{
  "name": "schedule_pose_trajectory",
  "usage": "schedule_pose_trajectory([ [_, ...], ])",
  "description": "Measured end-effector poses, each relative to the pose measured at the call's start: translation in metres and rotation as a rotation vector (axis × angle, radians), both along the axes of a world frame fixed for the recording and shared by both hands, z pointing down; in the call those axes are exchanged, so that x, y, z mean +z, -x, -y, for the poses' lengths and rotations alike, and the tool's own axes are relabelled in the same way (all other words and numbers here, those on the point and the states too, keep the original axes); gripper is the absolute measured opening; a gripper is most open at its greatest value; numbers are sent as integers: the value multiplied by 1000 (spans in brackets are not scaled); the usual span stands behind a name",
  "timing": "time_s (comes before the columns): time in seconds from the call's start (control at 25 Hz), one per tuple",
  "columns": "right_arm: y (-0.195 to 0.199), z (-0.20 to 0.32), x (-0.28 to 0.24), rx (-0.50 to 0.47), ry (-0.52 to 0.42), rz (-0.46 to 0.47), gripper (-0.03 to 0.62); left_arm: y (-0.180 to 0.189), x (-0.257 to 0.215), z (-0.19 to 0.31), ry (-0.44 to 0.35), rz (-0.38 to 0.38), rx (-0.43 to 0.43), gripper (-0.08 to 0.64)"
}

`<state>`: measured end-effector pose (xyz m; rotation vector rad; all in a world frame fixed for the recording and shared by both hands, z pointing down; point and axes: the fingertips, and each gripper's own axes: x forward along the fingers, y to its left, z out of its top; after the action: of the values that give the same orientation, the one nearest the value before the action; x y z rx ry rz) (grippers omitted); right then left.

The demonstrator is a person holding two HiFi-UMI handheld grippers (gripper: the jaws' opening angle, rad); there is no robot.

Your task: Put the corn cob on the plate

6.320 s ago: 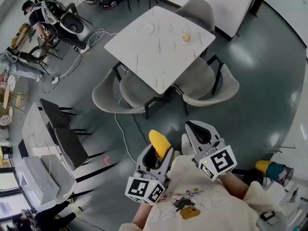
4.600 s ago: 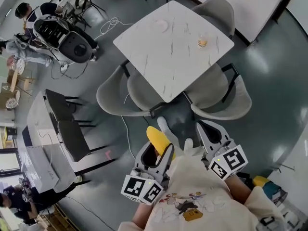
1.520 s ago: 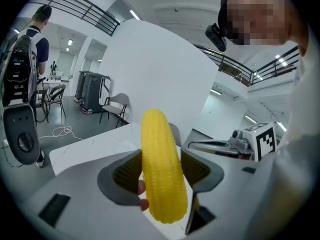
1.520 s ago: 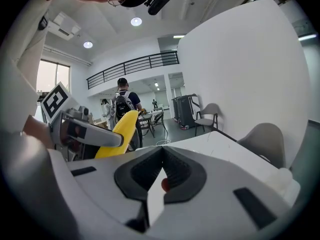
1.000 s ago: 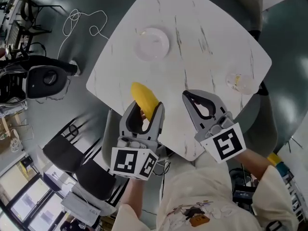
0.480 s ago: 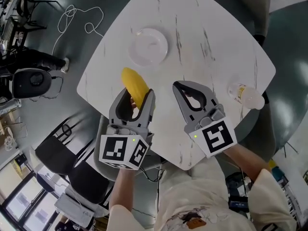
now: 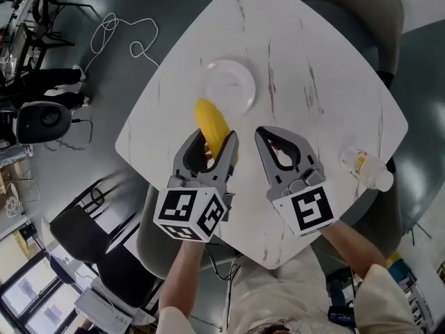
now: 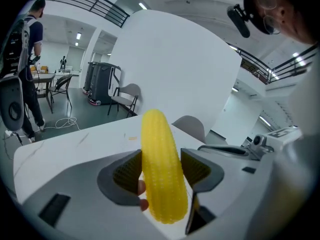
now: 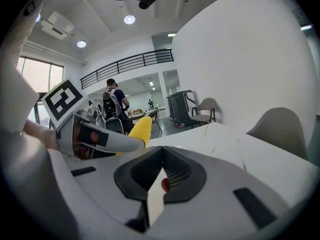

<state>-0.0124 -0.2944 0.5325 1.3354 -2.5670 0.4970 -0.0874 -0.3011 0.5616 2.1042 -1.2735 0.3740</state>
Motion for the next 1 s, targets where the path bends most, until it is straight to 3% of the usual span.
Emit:
schedule_pose_trajectory([
  [0.44, 5, 24, 33, 5, 11, -47, 5, 0, 48, 37, 117, -16, 0, 250],
  [1.0, -10, 33, 48, 49, 47, -34, 5, -16, 81, 79, 244, 73, 14, 250],
])
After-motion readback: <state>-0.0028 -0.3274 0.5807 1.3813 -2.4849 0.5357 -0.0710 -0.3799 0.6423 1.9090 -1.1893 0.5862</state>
